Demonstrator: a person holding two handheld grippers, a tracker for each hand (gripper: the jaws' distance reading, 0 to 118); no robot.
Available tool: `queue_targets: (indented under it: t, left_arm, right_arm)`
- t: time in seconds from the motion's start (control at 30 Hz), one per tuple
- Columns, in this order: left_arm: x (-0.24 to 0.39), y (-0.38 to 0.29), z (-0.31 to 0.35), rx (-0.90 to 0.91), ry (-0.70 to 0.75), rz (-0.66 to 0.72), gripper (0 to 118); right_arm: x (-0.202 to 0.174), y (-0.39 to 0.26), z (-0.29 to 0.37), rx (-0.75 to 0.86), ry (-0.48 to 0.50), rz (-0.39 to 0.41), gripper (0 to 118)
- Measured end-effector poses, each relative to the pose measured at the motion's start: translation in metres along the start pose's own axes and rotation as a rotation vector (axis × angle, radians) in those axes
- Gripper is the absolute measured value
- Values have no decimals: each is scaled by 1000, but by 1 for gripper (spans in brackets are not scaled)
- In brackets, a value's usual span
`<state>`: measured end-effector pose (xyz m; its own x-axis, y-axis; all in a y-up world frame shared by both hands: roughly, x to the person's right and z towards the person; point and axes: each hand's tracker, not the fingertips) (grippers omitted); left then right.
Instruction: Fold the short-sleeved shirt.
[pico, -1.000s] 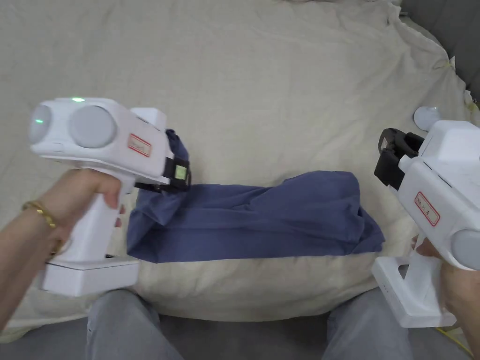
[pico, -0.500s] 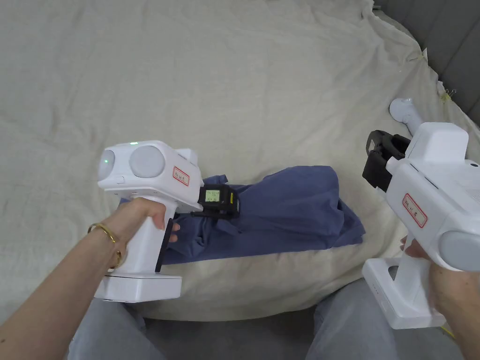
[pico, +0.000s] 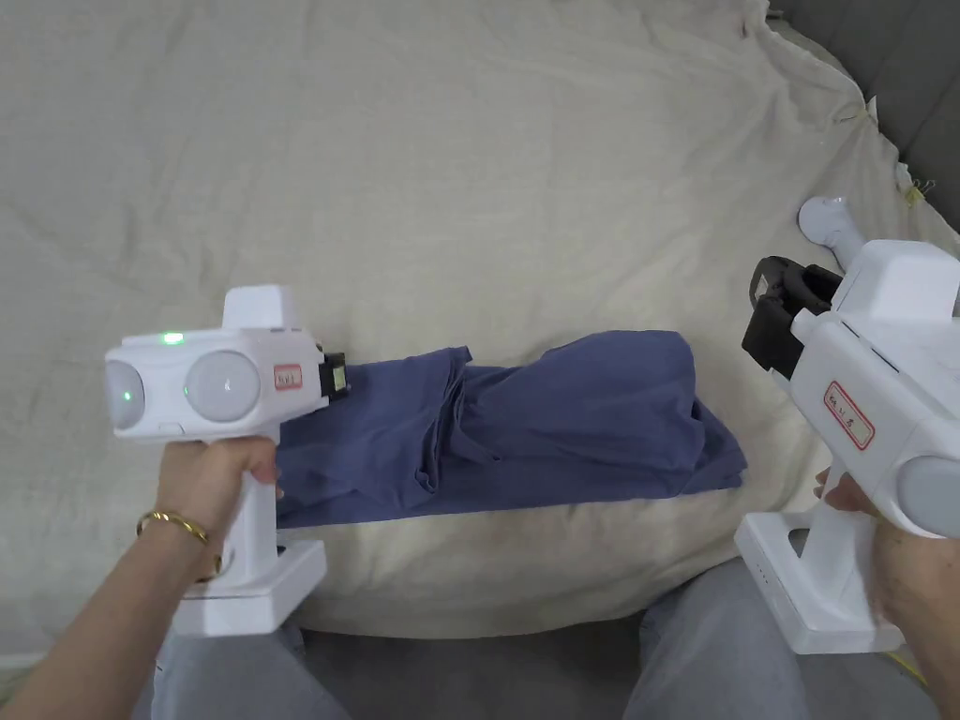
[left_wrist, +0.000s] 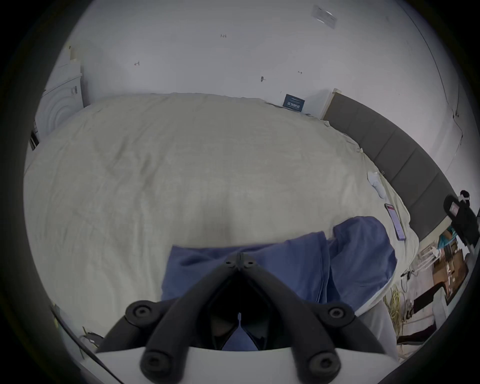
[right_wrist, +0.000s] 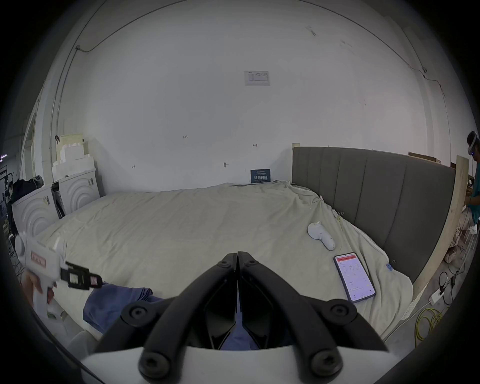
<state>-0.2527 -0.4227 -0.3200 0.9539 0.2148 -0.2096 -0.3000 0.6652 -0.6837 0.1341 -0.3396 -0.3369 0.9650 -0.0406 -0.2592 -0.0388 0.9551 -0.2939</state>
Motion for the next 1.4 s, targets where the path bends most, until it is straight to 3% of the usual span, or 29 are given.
queue_targets:
  t: [0.37, 0.7, 0.87, 1.07, 1.23, 1.4]
  left_arm:
    - [74, -62, -35, -14, -34, -78, 0]
    - [115, -60, -43, -23, -103, -90, 0]
    - [122, -47, -33, -56, -283, 12, 0]
    - [66, 7, -2, 28, -382, 206, 0]
    - [-5, 35, 11, 17, -339, 227, 0]
    - [-70, 39, 9, -178, -427, 285, 4]
  right_arm:
    - [11, -5, 3, -19, -25, -5, 0]
    - [11, -4, 4, -19, -26, 9, 0]
    - [8, -3, 3, -18, -20, 5, 0]
    - [6, 0, 4, -8, -7, 12, 0]
    - [4, 1, 3, -6, 0, 15, 0]
    - [0, -2, -1, -20, 6, 10, 0]
